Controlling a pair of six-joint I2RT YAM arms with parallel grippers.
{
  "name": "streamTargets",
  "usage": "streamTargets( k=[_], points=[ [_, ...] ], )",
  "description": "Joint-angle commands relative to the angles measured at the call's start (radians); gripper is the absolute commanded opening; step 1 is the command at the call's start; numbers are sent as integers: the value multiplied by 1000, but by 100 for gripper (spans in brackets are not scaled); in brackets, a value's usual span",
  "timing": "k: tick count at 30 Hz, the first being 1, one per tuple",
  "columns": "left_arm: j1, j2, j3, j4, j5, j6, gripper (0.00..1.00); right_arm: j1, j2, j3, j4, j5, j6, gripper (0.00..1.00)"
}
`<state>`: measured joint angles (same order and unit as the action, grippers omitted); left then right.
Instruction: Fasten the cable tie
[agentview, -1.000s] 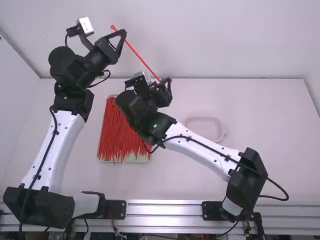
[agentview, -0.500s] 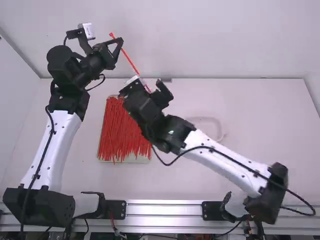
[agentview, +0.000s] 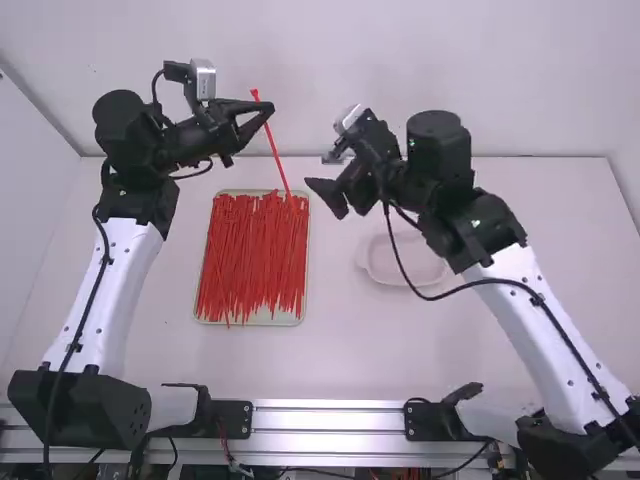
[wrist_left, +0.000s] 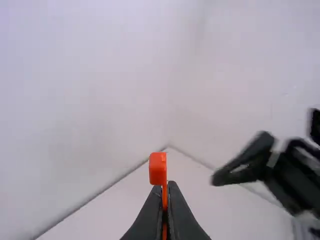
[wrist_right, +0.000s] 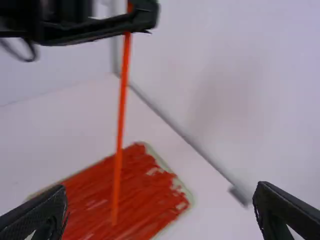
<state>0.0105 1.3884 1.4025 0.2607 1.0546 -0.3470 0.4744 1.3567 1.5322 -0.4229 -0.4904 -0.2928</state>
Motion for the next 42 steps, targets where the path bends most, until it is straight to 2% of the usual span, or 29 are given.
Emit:
streamTargets(
  k=[1,2,3,4,7,16,19,20,21,22,24,25,26,27,28,30,37,38,40,41,42],
  points=[
    [2,-2,2,38,207,30,2,-66,34,19,4,-516,-113,98],
    [2,-2,2,38,207,30,2,-66,34,19,4,-516,-113,98],
    [2,-2,2,69,265,29,2,-111,64,19,22,-677,-137,98],
    [2,-3,2,82,288,20,2,-133,87,19,45,-759,-141,98],
    [1,-3,2,97,312,-4,2,-149,129,19,87,-862,-142,98],
    [-48,-3,2,101,330,0,2,-60,209,19,224,-889,-79,98],
    [-66,-5,2,170,392,-4,2,-40,211,19,252,-850,-35,100],
    [-72,-5,2,196,405,-4,2,-34,211,19,264,-837,-16,97],
    [-76,-5,2,208,397,-16,2,-29,211,19,265,-831,-13,89],
    [-76,-5,2,209,394,-20,2,-28,211,19,266,-832,-14,86],
    [-76,-5,2,232,375,-62,2,-20,211,19,271,-831,-14,59],
    [-76,-5,2,235,373,-68,2,-19,211,19,271,-828,-14,55],
    [-76,-5,2,251,369,-90,2,-20,211,19,271,-820,-14,42],
    [-76,-5,2,275,370,-119,2,-21,211,19,279,-819,-10,20],
    [-76,-5,2,286,370,-136,2,-21,211,19,289,-815,8,10],
    [-76,-5,2,311,369,-161,2,-23,211,19,297,-810,29,0],
    [-76,-5,2,410,370,-254,2,-16,211,19,338,-795,54,0],
    [-76,-5,2,420,368,-267,8,-15,211,19,339,-788,53,0],
    [-76,-5,2,429,367,-271,12,-14,211,19,341,-789,54,0],
    [-76,-5,2,428,362,-272,19,-15,211,19,341,-792,53,0],
    [-75,-5,2,429,356,-275,19,-15,211,19,341,-792,53,0]
  ],
)
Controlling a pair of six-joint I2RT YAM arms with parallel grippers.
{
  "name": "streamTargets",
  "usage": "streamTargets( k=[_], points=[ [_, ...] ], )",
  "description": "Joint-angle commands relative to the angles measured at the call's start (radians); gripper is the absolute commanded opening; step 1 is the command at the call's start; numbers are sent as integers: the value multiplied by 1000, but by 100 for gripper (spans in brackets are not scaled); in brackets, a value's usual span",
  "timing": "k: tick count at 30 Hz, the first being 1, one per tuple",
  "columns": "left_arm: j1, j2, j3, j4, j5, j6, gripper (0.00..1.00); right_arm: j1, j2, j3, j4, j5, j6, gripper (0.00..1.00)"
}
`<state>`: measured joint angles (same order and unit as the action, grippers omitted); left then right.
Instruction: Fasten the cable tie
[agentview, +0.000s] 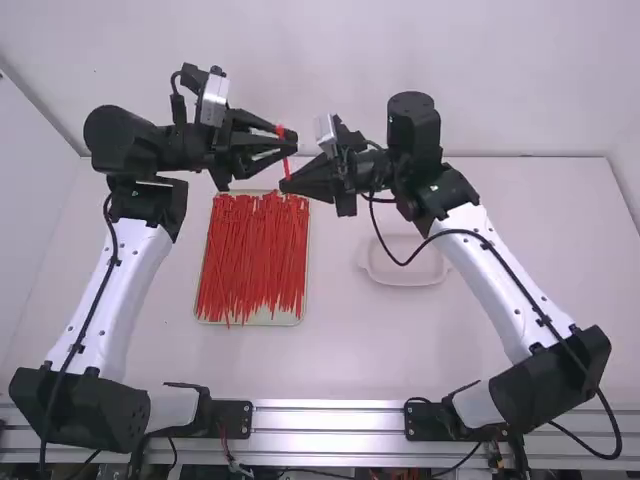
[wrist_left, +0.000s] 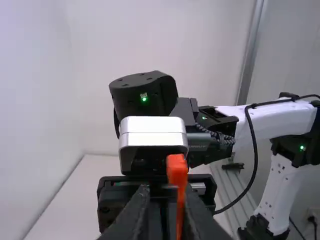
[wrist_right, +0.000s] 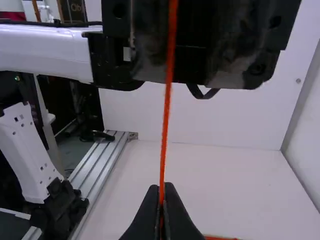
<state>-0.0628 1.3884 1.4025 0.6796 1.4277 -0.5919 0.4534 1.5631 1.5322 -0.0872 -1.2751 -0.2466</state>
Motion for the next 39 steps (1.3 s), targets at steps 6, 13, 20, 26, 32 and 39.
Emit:
streamTargets(
  k=[6,13,20,26,32,39],
  points=[
    [-3,-4,1,9,-49,-48,2,6,4,19,6,-3,2,0],
    [-1,-4,0,10,-60,-48,15,6,4,19,6,-3,3,0],
    [-1,-4,0,10,-57,-48,2,6,4,19,6,-3,-11,0],
    [-1,-4,0,10,-56,-48,14,6,4,19,6,-3,-12,0],
    [8,-4,0,10,-55,-48,16,6,4,19,6,-3,-12,0],
    [13,-5,0,7,-48,-53,2,6,4,19,6,-3,-12,0]
  ],
)
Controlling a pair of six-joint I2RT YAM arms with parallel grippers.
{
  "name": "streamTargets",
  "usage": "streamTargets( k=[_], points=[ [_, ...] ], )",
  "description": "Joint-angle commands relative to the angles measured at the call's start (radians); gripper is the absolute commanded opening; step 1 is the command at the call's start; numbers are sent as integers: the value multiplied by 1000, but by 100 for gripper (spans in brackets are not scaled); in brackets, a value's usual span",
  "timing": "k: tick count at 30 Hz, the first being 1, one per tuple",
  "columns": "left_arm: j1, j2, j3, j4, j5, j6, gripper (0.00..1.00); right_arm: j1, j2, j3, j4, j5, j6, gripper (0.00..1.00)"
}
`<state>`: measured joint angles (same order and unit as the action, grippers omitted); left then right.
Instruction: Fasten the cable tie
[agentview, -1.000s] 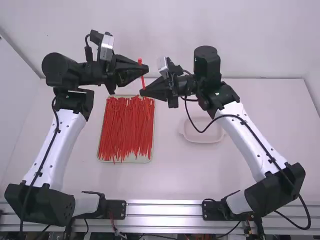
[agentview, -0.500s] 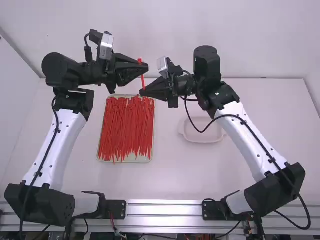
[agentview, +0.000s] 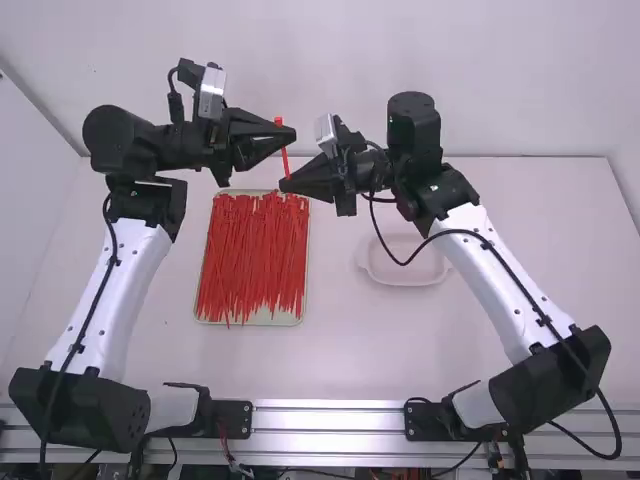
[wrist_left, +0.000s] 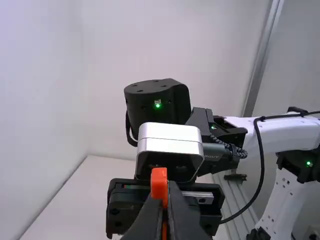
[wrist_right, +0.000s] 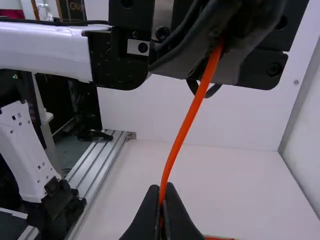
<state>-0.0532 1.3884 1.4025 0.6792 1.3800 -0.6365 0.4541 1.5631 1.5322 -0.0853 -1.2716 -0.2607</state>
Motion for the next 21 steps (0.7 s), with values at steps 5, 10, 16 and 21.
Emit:
streamTargets(
  k=[5,10,16,21],
  points=[
    [2,-5,0,10,-1,-7,2,5,4,19,4,-6,2,0],
    [2,-5,0,10,-3,-7,2,5,4,19,4,-6,-6,0],
    [5,-5,0,15,-8,-7,2,5,4,19,4,-6,-5,0],
    [5,-5,0,10,-13,-7,2,5,4,19,4,-5,-5,0]
  ],
)
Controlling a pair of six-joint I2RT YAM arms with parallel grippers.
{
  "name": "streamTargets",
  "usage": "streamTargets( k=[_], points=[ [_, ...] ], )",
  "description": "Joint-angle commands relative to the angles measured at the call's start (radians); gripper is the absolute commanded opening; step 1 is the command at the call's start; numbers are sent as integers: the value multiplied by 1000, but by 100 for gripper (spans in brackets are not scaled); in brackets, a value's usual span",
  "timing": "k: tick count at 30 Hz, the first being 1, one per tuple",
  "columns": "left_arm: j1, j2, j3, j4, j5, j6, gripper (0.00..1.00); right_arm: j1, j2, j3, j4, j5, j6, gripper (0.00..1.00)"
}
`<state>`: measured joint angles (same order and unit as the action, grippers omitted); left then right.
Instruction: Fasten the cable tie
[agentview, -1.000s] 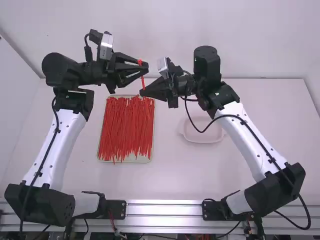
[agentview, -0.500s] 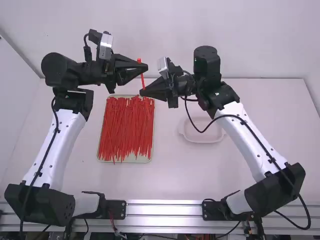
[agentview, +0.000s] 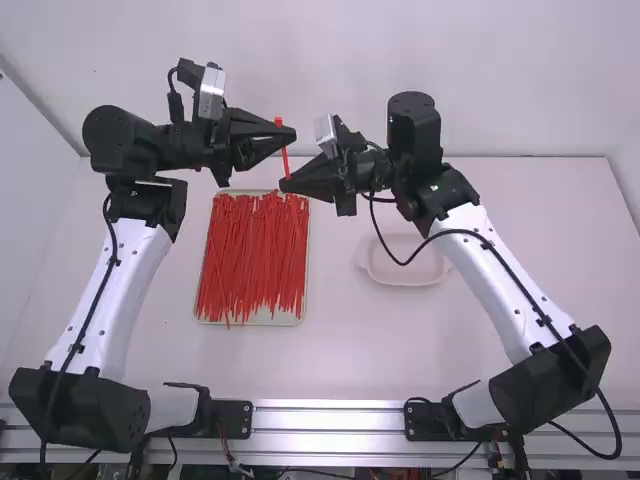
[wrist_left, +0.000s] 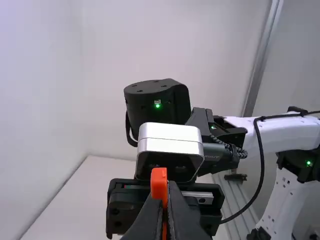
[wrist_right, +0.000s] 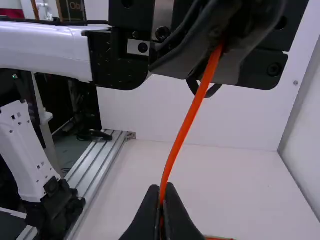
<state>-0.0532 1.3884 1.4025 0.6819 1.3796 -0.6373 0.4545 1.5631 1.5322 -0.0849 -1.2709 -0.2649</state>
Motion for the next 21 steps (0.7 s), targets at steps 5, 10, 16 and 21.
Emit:
streamTargets(
  k=[5,10,16,21],
  points=[
    [25,-4,0,-3,-23,-6,2,-27,4,19,2,13,-10,99],
    [54,-4,0,-160,-119,90,2,-103,4,19,-38,29,-9,99],
    [50,31,0,-336,-253,227,2,-193,4,19,-214,-40,-266,99],
    [50,98,0,-310,-269,219,2,-236,4,19,-355,111,-480,99]
  ],
)
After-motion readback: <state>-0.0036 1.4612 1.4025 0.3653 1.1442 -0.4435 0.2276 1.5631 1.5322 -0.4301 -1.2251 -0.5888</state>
